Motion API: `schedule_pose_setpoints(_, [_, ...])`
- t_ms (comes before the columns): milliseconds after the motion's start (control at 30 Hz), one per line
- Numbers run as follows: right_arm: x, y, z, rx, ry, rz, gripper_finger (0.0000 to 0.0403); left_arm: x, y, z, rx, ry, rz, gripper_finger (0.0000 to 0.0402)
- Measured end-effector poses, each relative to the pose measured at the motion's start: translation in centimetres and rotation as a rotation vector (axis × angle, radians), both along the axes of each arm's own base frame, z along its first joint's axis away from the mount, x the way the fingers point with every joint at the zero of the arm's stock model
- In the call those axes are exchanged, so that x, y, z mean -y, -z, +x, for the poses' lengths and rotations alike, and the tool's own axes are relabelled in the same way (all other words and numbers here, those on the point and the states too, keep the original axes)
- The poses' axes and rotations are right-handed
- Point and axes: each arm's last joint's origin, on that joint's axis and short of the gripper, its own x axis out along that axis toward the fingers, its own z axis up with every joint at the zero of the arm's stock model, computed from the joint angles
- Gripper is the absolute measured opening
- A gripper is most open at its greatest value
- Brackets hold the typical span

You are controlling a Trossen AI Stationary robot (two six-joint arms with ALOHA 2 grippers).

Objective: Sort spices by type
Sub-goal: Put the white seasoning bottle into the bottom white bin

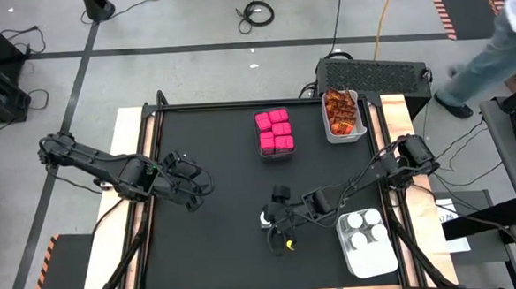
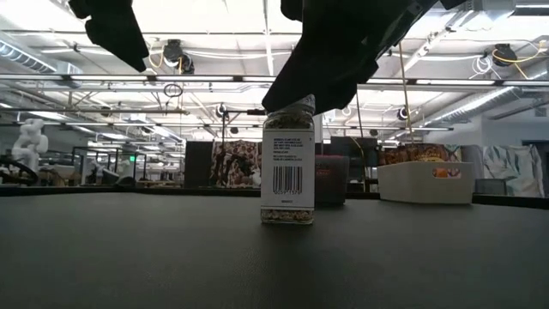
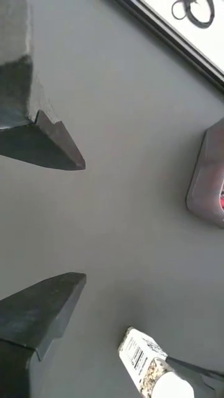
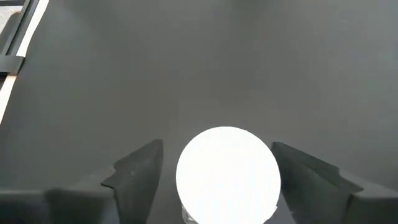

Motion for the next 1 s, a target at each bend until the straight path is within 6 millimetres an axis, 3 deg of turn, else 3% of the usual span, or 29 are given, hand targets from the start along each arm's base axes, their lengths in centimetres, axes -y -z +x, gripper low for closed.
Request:
schedule_pose_setpoints(233, [0.1,0.0,-0.2,-0.023,0.015,0.009,0.0194,0.0,0.0,0.0,-0.007,0.017,0.013,0.0286])
schedule_pose_setpoints(367, [-0.1,-0.8,-0.4,-0.039,0.006,0.008,0.0186,0.0,0.0,0.0,-0.014,0.033,0.024,0.0286])
schedule_pose_setpoints(633, [-2.4,-7.0,-1.4,-0.131,-0.113,0.006,0.0188,0.0,0.0,0.1,-0.004,0.034,0.027,0.0286])
schedule_pose_setpoints(800, [-4.9,-10.6,-3.9,-0.161,-0.176,0.029,0.0194,0.0,-0.1,0.3,0.013,0.027,0.034,0.0286])
schedule_pose_setpoints(1000, [-6.6,-13.7,-9.0,-0.174,-0.118,0.122,0.0193,0.0,-0.3,0.6,0.055,0.015,0.034,0.0286])
